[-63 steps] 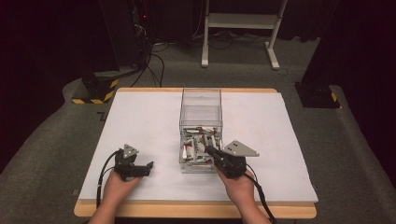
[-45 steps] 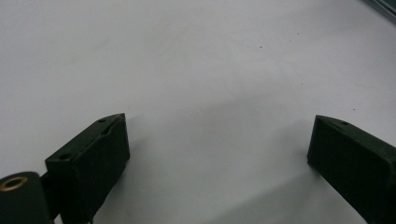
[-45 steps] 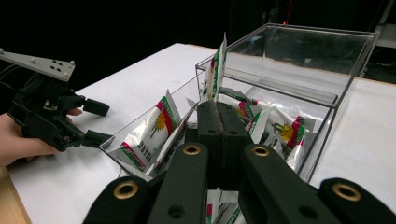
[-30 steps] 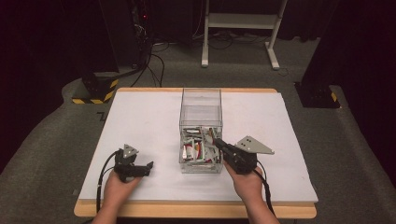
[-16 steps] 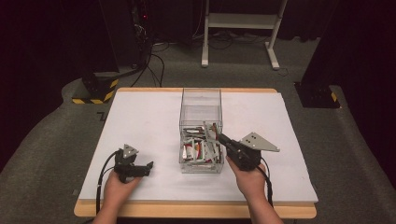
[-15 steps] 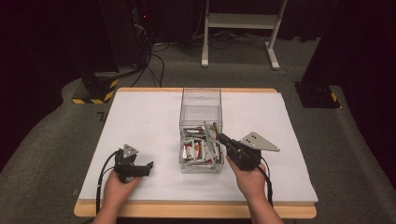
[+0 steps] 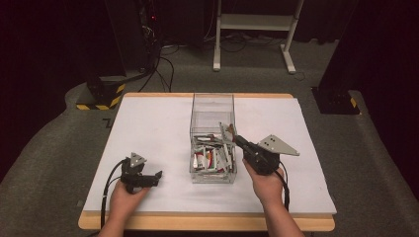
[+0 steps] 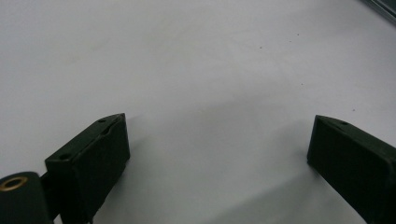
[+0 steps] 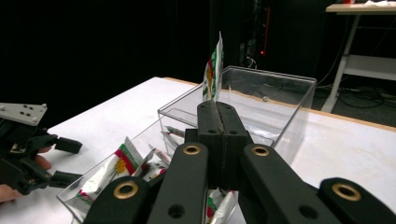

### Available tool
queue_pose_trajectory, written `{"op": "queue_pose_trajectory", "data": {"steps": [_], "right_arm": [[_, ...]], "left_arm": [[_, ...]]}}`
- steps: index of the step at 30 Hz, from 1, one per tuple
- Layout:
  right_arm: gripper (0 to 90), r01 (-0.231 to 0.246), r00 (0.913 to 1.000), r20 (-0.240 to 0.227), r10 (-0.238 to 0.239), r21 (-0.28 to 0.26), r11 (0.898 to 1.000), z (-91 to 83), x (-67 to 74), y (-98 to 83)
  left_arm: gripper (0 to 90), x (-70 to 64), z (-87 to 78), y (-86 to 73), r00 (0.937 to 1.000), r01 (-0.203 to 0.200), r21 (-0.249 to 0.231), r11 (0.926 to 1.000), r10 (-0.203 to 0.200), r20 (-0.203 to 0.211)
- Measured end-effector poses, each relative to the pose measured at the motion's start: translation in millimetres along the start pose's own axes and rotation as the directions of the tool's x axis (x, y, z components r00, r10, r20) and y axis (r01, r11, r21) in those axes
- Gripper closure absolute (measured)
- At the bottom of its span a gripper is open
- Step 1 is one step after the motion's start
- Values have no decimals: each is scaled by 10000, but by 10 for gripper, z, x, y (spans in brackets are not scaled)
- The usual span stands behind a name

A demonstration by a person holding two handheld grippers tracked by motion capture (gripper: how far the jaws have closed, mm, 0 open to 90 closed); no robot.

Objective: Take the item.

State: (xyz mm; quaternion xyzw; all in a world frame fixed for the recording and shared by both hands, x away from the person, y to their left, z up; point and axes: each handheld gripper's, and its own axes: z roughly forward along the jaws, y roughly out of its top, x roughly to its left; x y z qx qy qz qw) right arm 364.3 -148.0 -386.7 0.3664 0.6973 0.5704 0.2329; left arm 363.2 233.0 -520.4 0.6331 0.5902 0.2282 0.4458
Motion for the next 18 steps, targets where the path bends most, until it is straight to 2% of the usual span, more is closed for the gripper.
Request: {"op": "queue_pose_trajectory", "data": {"steps": [18], "right_arm": [[900,-21,9971,764,45,-317,9995,-92,-222,49]], "left_arm": [[58,1,0,0,10000,-6,12,10000,6,6]]}}
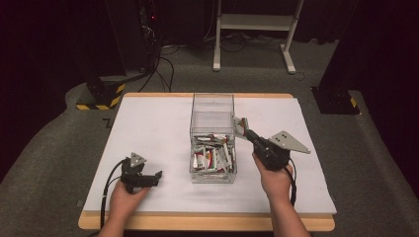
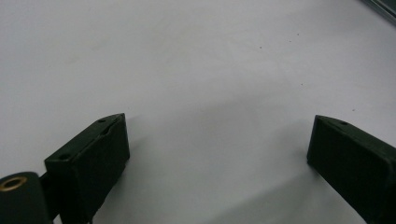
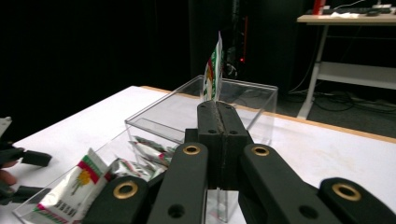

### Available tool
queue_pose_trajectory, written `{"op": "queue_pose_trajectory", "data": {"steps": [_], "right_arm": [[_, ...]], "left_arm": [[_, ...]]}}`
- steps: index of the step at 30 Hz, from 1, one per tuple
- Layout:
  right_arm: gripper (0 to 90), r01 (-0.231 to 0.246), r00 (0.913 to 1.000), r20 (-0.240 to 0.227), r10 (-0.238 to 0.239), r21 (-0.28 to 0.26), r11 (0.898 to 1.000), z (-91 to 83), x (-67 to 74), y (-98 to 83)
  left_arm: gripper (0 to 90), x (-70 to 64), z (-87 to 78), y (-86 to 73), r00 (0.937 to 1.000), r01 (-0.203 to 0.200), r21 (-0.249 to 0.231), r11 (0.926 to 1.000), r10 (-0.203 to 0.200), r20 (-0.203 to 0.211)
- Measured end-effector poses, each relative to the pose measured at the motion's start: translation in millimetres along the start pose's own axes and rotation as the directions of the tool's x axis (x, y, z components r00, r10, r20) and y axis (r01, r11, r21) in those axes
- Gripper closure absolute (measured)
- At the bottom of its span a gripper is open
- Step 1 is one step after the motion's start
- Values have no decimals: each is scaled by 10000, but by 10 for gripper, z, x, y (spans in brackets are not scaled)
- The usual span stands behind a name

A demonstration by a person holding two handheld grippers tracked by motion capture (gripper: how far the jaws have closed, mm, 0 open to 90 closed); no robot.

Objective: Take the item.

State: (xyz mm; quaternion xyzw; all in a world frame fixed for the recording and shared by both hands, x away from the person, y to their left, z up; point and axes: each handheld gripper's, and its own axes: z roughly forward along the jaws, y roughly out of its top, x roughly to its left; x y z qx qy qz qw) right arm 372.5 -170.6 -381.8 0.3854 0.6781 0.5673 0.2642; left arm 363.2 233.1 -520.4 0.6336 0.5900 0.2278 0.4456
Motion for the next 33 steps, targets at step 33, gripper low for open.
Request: {"op": "queue_pose_trajectory", "data": {"steps": [33], "right_arm": [[900,-225,9894,1436,221,13,9997,-85,-402,-66]], "left_arm": [[58,-1,0,0,10000,-7,-6,10000,7,-15]]}}
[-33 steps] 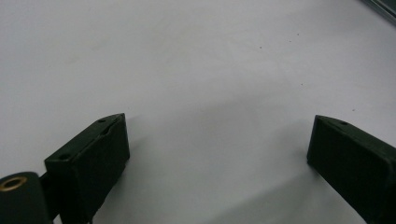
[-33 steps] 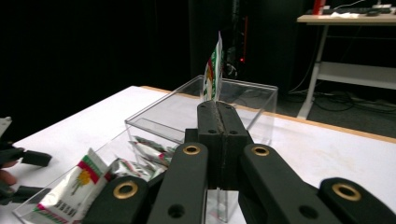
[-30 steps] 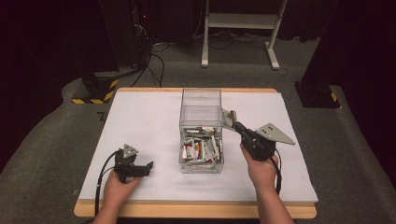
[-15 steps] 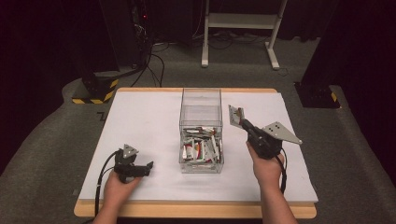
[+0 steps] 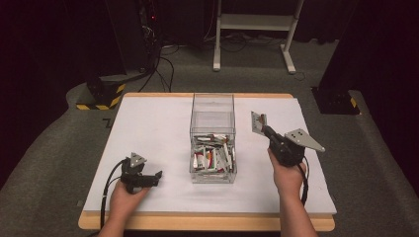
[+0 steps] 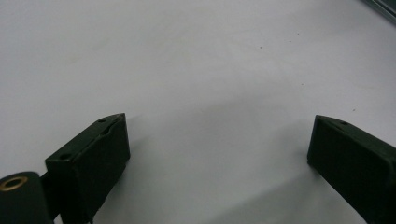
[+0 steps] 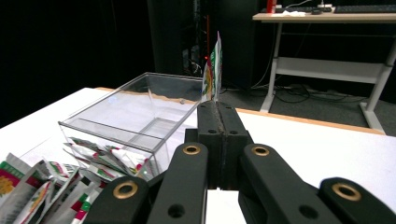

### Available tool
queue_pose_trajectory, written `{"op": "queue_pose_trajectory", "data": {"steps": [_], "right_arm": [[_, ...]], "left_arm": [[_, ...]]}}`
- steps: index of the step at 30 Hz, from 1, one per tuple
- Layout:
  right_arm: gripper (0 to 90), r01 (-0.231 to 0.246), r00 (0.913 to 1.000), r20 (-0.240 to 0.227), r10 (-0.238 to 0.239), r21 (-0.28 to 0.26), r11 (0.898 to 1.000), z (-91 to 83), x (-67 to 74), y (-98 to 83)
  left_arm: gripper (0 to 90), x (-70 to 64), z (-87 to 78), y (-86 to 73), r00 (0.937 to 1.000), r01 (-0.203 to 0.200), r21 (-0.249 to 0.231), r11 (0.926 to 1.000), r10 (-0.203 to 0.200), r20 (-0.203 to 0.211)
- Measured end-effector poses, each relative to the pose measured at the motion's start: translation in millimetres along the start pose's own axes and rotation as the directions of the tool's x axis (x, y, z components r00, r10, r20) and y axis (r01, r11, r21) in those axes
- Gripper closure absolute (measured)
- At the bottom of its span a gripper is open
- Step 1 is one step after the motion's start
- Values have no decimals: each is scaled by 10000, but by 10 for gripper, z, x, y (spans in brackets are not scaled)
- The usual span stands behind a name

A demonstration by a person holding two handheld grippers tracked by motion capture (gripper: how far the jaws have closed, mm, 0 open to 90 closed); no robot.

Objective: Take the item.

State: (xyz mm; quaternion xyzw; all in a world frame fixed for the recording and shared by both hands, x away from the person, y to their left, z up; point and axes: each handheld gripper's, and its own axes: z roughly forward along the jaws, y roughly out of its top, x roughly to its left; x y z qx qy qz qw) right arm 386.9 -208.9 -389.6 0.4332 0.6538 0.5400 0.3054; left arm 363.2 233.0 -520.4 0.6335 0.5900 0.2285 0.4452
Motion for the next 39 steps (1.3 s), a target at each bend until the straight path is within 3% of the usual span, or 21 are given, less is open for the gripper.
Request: {"op": "queue_pose_trajectory", "data": {"steps": [21,39], "right_arm": [[900,-559,9945,922,496,671,9962,88,-342,-220],[900,-977,9887,1297,752,1768,9794,284,-461,-504]], "left_arm": [[59,0,-1,-1,10000,-37,7,10000,37,-2],[59,0,-1,0,10000,-20,7,10000,20,2]]}}
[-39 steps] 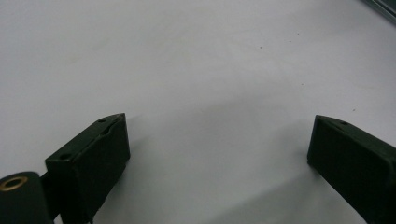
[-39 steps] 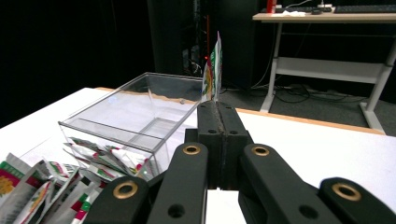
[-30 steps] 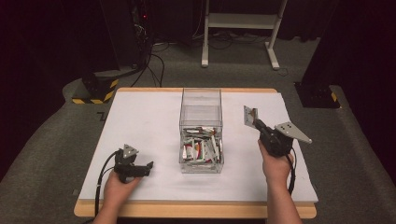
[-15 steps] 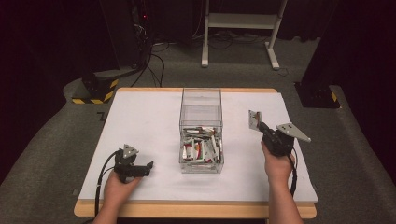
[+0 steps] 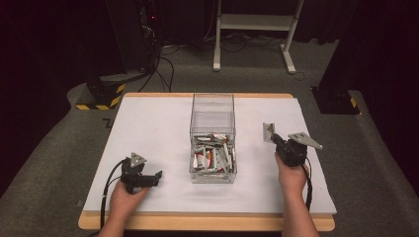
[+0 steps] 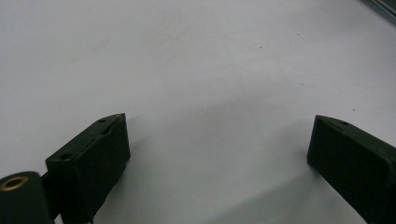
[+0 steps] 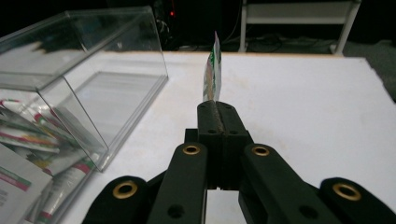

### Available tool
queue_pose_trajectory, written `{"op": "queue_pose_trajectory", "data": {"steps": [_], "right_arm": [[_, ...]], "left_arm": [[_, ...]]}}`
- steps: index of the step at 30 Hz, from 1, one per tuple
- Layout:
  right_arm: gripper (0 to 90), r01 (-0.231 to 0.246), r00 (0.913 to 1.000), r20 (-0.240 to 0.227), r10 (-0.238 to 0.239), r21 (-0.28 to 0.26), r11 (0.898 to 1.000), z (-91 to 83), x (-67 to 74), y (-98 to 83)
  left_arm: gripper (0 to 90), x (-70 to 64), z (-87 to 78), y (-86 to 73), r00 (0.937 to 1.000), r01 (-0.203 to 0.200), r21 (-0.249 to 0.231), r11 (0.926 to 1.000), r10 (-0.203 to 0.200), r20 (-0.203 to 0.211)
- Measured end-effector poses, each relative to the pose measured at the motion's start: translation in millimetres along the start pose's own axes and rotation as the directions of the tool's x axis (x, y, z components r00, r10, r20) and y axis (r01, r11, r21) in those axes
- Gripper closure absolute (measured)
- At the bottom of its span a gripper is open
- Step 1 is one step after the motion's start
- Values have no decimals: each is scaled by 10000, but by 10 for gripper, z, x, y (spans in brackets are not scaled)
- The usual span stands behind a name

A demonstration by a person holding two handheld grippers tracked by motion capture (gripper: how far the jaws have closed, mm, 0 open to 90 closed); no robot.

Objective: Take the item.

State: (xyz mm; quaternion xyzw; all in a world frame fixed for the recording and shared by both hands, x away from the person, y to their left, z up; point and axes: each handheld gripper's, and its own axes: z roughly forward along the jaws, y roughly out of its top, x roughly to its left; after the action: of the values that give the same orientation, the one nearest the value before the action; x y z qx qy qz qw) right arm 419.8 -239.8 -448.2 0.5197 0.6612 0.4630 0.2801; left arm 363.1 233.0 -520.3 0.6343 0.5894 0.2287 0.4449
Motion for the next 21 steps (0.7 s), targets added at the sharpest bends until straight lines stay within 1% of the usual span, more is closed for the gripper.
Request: {"op": "queue_pose_trajectory", "data": {"steps": [3,5,7,10,12,16,19,21], "right_arm": [[900,-116,9999,-110,119,313,9994,50,-7,-47],[900,-238,9993,-285,250,432,9988,77,0,-75],[900,-148,9994,-298,163,506,9986,90,17,-88],[900,-24,9997,-226,37,585,9983,102,42,-101],[900,-32,9999,-97,38,622,9981,101,45,-108],[890,-68,10000,21,67,653,9978,98,21,-117],[848,-113,9998,183,101,657,9978,95,4,-117],[781,-115,9994,336,95,607,9981,92,-13,-112]], "left_arm": [[59,0,1,0,10000,12,-7,10000,-12,8],[59,0,1,0,10000,15,-3,10000,-15,8],[59,-1,1,0,10000,20,-8,10000,-20,7],[59,0,1,0,10000,22,-6,10000,-22,-1],[59,0,1,1,10000,16,-3,10000,-16,1],[59,0,1,1,10000,16,-5,10000,-16,9],[59,0,1,1,10000,10,-1,10000,-10,8],[59,-1,1,1,10000,16,-3,10000,-16,7]]}}
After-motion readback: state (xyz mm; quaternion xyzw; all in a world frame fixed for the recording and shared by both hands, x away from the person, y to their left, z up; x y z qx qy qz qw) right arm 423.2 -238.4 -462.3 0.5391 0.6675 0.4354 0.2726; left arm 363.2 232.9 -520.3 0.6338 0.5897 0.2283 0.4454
